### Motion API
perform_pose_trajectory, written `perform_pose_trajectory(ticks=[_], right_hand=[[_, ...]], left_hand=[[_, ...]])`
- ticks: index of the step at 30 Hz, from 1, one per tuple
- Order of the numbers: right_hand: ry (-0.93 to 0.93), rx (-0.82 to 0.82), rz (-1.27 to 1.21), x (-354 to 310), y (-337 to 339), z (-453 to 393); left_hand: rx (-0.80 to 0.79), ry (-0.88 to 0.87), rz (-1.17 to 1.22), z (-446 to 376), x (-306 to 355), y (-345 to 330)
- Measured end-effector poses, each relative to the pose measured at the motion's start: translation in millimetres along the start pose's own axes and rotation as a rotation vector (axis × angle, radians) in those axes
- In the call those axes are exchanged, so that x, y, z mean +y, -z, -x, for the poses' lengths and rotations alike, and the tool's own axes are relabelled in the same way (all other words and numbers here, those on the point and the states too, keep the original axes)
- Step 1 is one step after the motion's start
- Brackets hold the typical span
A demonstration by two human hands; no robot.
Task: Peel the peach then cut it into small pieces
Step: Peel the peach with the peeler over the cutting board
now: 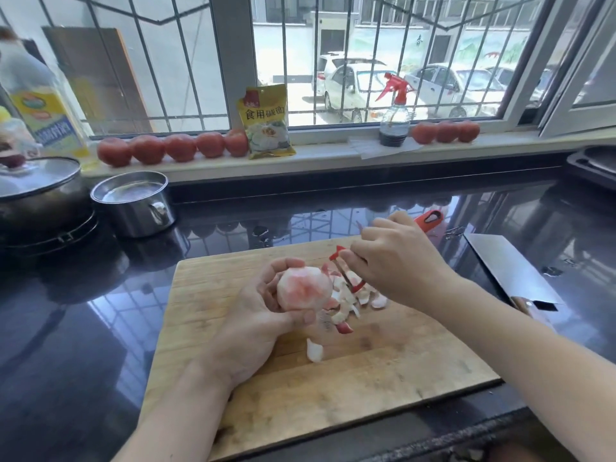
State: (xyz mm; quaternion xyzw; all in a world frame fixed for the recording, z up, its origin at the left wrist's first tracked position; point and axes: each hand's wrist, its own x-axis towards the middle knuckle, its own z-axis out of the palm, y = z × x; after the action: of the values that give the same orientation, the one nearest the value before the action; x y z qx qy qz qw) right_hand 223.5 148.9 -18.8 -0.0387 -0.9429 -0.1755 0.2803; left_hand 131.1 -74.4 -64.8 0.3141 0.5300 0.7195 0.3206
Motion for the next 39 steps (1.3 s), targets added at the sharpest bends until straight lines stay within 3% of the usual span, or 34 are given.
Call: perform_pose_trajectory(ticks=[3,10,17,23,28,31,35,39], right_hand=[[-0.036,-0.121,0.051,19.9,-9.5,13.3],[-0.07,-0.16,0.046,20.3,-5.2,21.7],[-0.18,-0.034,-0.121,4.1,4.4,22.0],[-0.029,0.064,-0.25,-23.3,21.3,15.3],[0.102,0.067,-0.136,-30.4,25.8,9.8],[0.042,0.04,-0.137,-15.6,11.7,6.5],[0.016,-0.138,0.109,11.9,-10.1,14.0],[-0.01,-0.183,0.137,16.3,-6.0,23.1]], left_hand=[[-0.019,0.007,0.044,-0.3,0.8,0.2],[-0.026,0.057,0.15,-1.5,2.7,1.0],[-0.005,0.091,0.231,-1.5,6.1,-1.9],[-0.036,0.071,0.159,-1.6,6.6,-1.1],[-0.095,0.076,0.164,1.5,9.9,-2.3],[-0.079,0.071,0.163,1.3,11.0,-3.8],[-0.074,0.099,0.212,1.8,10.6,-1.6],[-0.036,0.063,0.144,-0.4,11.2,-4.1]])
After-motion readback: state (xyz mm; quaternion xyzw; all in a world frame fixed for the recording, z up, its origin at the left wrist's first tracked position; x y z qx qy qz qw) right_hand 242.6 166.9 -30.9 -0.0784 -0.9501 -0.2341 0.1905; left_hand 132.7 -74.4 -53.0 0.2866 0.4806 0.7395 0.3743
